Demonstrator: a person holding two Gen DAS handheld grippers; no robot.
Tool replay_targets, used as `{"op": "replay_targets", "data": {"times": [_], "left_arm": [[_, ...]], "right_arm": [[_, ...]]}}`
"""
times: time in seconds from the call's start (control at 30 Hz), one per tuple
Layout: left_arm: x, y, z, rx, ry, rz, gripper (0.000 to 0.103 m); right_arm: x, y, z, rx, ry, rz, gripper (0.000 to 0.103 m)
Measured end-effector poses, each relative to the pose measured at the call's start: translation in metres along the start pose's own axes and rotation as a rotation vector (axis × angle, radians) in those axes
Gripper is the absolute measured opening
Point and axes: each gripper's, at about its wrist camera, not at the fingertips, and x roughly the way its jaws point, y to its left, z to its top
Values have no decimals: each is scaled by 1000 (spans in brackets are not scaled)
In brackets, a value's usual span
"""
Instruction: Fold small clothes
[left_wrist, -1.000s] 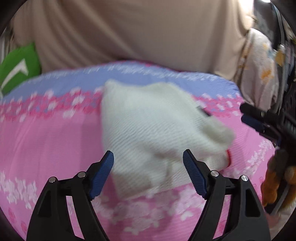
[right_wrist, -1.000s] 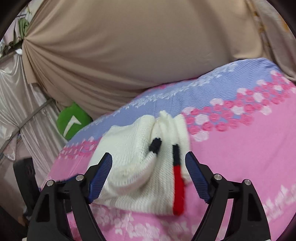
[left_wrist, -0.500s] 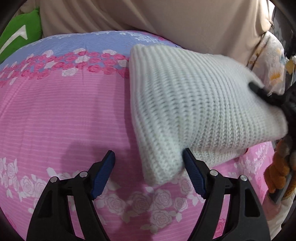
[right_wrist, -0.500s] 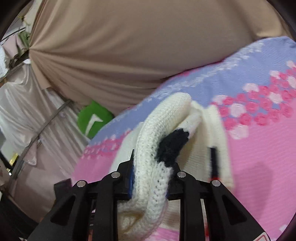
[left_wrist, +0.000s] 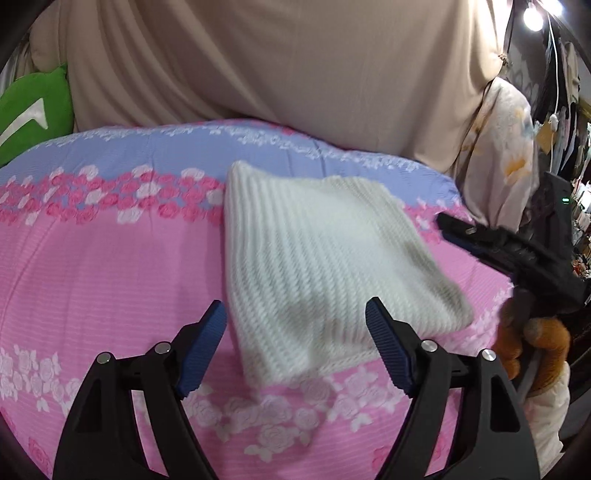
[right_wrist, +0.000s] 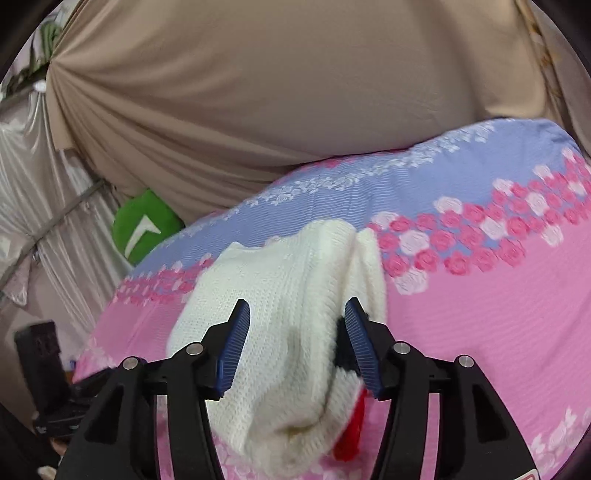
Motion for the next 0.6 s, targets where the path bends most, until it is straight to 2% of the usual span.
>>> {"op": "replay_targets", "data": {"times": [0.03,0.07,0.1,0.13,0.2,0.27,0.3,0.37,0.4,0.47,0.57,0.6], "left_arm": [[5,-4,4,2,6,14,76],[10,-5,6,2,15,23,76],[14,-6,6,0,21,28,76],[21,-4,6,-7,35,37,75],[31,1,4,-17,56,49,75],[42,6,0,-20,87,70,75],[47,11,-2,-23,101,80,77],[60,18,-10,-36,148,72,77],[64,20,-13,-46,163,60,77],[69,21,-18,-50,166,55,78],[67,16,-19,-29,153,73,78],[67,17,-19,-31,151,71,78]], "right_arm": [[16,-1,5,-6,39,-18,58],[34,-2,7,-12,85,-37,52],[48,-3,10,-27,134,-38,17],[49,-5,13,-22,130,-20,15],[28,-5,26,7,36,69,14],[12,-15,31,48,-28,110,13],[17,-26,29,72,-16,98,13],[48,-41,17,68,78,-24,13],[62,-50,7,79,111,-27,13],[51,-58,8,137,91,28,14],[11,-37,13,99,11,2,24],[-7,-30,8,87,-14,26,25]]}}
